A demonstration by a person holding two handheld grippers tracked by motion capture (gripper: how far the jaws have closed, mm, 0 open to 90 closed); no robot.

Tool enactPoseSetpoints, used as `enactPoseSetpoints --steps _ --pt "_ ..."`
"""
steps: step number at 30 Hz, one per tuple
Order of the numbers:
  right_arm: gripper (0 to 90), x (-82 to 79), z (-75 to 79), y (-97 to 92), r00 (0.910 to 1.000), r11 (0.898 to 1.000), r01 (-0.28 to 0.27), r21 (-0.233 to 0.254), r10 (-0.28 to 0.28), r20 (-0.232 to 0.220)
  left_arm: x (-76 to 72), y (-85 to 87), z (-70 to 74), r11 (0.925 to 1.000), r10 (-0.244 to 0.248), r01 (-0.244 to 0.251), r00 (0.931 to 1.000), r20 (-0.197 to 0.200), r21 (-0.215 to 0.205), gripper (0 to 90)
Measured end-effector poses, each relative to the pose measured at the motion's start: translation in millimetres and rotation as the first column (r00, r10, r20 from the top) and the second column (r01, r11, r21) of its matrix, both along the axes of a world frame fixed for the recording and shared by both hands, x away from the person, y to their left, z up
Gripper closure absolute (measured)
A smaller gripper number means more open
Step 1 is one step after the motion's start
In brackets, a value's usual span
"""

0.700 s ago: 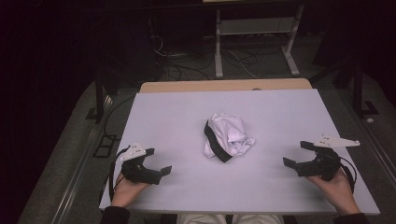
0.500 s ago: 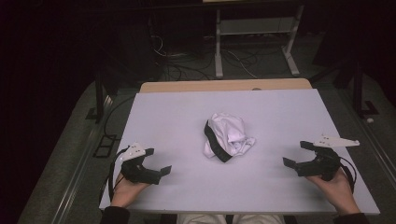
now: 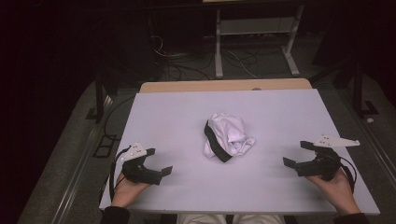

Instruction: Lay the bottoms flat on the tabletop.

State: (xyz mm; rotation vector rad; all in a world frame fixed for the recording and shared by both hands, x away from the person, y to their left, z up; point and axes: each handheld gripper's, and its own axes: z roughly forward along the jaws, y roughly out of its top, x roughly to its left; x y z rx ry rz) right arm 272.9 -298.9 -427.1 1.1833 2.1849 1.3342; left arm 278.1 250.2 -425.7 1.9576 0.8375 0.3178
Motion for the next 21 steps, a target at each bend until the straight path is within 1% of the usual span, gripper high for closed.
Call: enactPoseSetpoints --steps 10,11,12,14,16,21 --pt "0.0 -1.5 3.7 4.8 0.9998 1.000 -0.018 0.001 0.018 0.009 0.8 -3.9 1.1 0.9998 -0.017 0.017 0.9998 0.004 0.010 0.0" --pt "0.0 -1.6 4.2 5.1 0.9998 1.000 -0.020 -0.003 0.021 0.008 0.7 -4.0 1.5 0.9998 -0.017 0.017 0.9998 0.002 0.008 0.0" --pt "0.0 -1.8 4.5 5.2 0.9998 1.000 -0.019 -0.003 0.019 0.008 0.2 -4.5 2.6 0.9998 -0.017 0.017 0.9999 -0.001 -0.006 0.0" --pt "0.0 -2.3 5.9 5.6 0.9997 1.000 -0.020 0.001 0.020 0.010 -1.2 -5.9 4.7 0.9995 -0.026 0.026 0.9996 0.007 -0.017 0.0" --pt "0.0 -2.4 7.8 5.7 0.9997 1.000 -0.020 -0.007 0.020 0.011 -1.4 -8.3 6.1 0.9995 -0.031 0.031 0.9995 0.012 -0.005 0.0" --pt "0.0 -1.7 14.1 7.9 0.9997 1.000 -0.018 -0.015 0.018 0.017 0.7 -11.5 7.9 0.9994 -0.032 0.032 0.9995 0.004 0.017 0.0"
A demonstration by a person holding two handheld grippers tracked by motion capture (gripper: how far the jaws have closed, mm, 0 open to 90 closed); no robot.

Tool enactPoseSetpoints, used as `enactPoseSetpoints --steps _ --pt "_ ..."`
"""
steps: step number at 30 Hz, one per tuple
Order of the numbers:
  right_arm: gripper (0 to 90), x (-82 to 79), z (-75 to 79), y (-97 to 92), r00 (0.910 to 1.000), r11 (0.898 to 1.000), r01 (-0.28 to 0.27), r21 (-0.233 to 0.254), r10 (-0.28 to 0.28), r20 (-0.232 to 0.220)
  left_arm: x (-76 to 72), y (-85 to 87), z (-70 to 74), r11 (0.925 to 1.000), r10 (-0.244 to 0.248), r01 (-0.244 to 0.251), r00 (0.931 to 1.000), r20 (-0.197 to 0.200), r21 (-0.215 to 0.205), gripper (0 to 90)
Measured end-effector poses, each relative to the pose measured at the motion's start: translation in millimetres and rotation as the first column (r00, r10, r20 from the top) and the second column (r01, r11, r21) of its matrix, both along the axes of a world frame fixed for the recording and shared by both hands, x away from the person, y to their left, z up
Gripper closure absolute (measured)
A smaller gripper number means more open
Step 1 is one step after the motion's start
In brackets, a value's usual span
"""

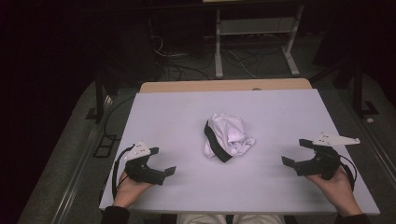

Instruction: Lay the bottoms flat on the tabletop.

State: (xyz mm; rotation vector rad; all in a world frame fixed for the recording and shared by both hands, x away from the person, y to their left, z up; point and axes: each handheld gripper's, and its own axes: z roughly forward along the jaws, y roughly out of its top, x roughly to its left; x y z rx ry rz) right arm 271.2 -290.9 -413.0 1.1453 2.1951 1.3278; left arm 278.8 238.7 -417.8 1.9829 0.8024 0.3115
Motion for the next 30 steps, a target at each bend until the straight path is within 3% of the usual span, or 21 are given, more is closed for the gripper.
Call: enactPoseSetpoints --steps 10,30 --pt "0.0 7.5 18.0 9.9 0.9994 0.999 -0.034 -0.037 0.035 0.009 6.9 -5.5 17.4 0.9987 -0.019 0.019 0.9998 0.008 0.047 0.0" --pt "0.0 26.4 52.3 25.3 0.9965 0.996 -0.076 -0.051 0.077 0.031 24.8 -22.2 42.9 0.9937 -0.083 0.083 0.9966 0.000 0.076 0.0"
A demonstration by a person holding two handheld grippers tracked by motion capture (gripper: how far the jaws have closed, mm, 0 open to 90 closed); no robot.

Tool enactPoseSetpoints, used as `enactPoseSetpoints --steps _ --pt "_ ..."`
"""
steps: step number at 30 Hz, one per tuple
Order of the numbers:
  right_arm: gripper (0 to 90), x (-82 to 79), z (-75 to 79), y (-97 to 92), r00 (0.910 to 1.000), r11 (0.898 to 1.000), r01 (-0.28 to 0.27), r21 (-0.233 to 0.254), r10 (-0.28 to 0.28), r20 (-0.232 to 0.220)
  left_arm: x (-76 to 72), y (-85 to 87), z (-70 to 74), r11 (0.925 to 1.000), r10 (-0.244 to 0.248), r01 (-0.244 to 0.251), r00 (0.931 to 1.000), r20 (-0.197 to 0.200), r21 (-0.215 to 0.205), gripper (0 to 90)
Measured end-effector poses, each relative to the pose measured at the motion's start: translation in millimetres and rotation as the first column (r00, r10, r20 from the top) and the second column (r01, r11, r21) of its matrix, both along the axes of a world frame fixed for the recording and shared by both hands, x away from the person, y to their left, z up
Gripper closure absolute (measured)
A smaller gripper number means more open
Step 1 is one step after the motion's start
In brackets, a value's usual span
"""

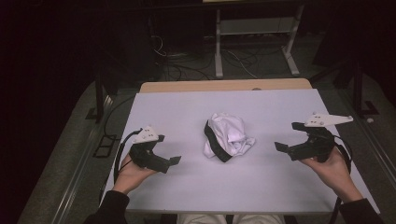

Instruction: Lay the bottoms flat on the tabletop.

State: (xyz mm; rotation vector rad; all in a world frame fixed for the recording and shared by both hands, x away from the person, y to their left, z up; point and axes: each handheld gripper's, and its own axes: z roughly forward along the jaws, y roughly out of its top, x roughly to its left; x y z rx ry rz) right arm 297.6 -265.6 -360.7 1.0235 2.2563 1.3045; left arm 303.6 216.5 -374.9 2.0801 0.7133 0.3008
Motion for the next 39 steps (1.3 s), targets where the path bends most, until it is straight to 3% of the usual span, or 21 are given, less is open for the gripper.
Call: enactPoseSetpoints --steps 9,17,24,31,35,39 --pt "0.0 18.1 6.7 12.6 0.9997 0.999 -0.023 -0.025 0.023 -0.001 11.1 -4.3 8.1 0.9999 -0.010 0.010 0.9999 0.001 0.001 0.0" --pt "0.0 35.2 2.3 23.6 0.9992 0.999 -0.036 -0.039 0.035 -0.020 24.5 -8.3 11.2 0.9999 -0.006 0.006 1.0000 -0.006 -0.011 0.0" --pt "0.0 48.1 -8.6 30.5 0.9986 0.998 -0.036 -0.050 0.034 -0.041 38.9 -17.4 -1.0 0.9998 -0.020 0.020 0.9978 -0.063 -0.002 0.0" --pt "0.0 58.2 -20.5 37.0 0.9977 0.998 -0.035 -0.059 0.032 -0.061 45.8 -29.7 -10.9 0.9988 -0.034 0.032 0.9972 -0.066 -0.038 0.0" --pt "0.0 64.3 -32.1 42.3 0.9960 0.998 -0.033 -0.061 0.028 -0.085 51.9 -38.3 -22.0 0.9982 -0.046 0.041 0.9931 -0.108 -0.042 0.0" --pt "0.0 67.5 -41.6 45.0 0.9945 0.998 -0.035 -0.059 0.029 -0.100 54.2 -44.7 -28.5 0.9978 -0.051 0.046 0.9921 -0.115 -0.047 0.0"
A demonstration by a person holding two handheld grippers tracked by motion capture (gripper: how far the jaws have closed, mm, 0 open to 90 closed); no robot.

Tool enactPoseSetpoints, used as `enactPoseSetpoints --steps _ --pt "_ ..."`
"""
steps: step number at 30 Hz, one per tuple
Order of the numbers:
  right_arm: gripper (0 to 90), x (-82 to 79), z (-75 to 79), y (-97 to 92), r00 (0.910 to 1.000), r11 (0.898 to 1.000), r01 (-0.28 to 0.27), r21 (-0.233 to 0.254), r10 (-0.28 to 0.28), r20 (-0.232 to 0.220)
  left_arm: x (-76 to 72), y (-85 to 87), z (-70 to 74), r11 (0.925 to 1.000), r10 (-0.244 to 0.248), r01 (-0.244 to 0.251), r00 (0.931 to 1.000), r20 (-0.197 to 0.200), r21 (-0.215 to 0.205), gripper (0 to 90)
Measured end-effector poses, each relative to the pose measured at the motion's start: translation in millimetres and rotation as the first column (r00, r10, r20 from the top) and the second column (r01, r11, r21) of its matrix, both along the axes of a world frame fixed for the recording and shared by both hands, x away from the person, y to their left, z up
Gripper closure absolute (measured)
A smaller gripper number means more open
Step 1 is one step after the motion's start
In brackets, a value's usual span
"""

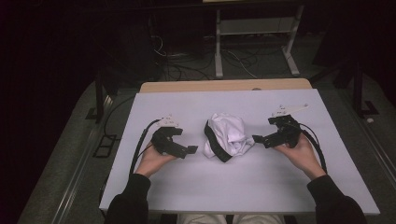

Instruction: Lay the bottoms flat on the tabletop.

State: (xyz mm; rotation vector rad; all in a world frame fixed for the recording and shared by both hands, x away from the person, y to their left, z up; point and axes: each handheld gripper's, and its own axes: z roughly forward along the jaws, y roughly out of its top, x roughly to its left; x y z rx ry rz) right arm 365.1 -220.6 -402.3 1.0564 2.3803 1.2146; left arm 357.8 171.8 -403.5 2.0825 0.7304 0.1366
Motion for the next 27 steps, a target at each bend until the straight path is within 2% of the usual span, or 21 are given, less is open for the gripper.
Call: enactPoseSetpoints --steps 7,13,16,27 --pt "0.0 3.0 -10.6 -0.1 0.9997 1.000 -0.001 -0.004 0.001 -0.023 4.4 -8.2 -8.1 0.9997 0.004 -0.004 1.0000 -0.004 -0.025 0.0" --pt "0.0 5.6 -19.5 1.0 0.9989 1.000 -0.002 0.014 0.002 -0.046 5.8 -11.8 -19.9 0.9990 0.013 -0.013 0.9998 -0.017 -0.043 0.0" --pt "0.0 6.5 -23.7 3.6 0.9981 1.000 -0.009 0.003 0.009 -0.061 7.0 -13.1 -23.5 0.9994 0.011 -0.011 0.9996 -0.027 -0.032 0.0" --pt "0.0 8.4 -34.5 11.9 0.9958 0.999 -0.032 -0.014 0.030 -0.087 8.9 -20.6 -30.6 0.9987 0.001 -0.003 0.9992 -0.039 -0.050 0.0"
